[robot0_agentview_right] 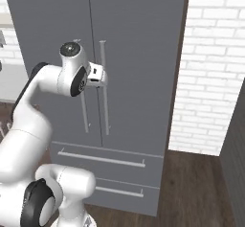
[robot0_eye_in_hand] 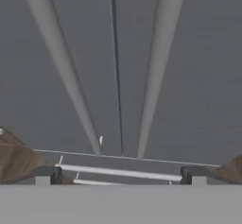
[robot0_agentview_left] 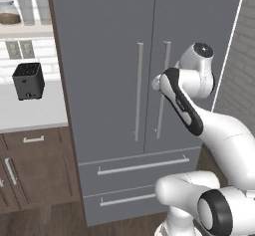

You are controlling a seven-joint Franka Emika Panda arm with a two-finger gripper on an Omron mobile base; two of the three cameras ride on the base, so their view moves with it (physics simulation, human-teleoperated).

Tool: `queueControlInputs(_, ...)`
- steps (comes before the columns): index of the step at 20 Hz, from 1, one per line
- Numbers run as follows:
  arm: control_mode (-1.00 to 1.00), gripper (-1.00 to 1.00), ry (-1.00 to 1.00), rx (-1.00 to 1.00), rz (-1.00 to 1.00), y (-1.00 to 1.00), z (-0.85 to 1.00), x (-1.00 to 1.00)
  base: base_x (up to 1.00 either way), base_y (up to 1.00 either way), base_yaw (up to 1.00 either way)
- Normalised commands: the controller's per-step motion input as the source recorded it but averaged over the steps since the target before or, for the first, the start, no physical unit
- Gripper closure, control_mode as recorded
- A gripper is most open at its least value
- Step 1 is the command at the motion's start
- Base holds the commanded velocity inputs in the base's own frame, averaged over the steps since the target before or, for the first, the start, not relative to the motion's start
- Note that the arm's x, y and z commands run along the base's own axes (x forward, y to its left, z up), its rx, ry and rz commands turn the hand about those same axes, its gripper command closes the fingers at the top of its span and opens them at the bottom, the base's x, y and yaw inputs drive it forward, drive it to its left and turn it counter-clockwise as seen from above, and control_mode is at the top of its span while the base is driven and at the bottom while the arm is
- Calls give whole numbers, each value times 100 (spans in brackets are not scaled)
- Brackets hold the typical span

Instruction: Take the strawberry from the fridge and place it on top of the pancake, located on the dining counter.

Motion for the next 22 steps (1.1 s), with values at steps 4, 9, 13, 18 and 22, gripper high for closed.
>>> queueControlInputs(4, -100, -100, 4, -1, -1, -22, -20, 92, 0, 0, 0)
queueControlInputs(9, -100, -100, 12, -3, -1, -8, -29, 93, 0, 0, 0)
queueControlInputs(13, -100, -100, -1, 0, 0, -22, -17, 71, 0, 0, 0)
queueControlInputs(18, -100, -100, -11, 0, 0, -4, -25, 42, 0, 0, 0)
queueControlInputs(22, -100, -100, -12, 0, 0, -2, -19, 70, 0, 0, 0)
